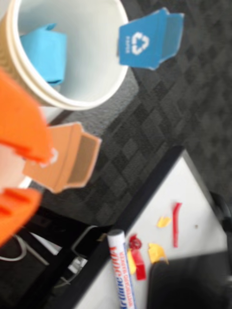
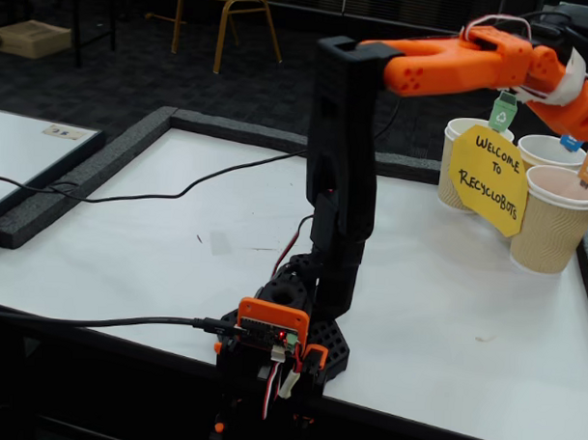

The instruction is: Sort rubbish by color.

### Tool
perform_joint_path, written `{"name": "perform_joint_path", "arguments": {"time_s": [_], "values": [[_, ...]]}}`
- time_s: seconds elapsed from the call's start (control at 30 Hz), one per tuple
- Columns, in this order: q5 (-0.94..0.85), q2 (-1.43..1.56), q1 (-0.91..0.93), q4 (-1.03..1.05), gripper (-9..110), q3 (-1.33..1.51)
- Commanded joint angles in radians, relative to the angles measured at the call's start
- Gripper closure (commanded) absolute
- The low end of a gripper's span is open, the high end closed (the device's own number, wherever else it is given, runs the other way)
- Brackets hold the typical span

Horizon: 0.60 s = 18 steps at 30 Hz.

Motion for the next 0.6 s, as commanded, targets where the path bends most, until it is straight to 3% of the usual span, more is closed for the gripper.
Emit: {"name": "perform_joint_path", "arguments": {"time_s": [0.0, 0.27, 0.57], "values": [[-0.003, 0.344, 0.023, 0.015, 101, 0.081], [0.003, 0.73, 0.021, 0.075, 101, 0.388], [0.025, 1.062, 0.021, 0.126, 101, 0.546]]}}
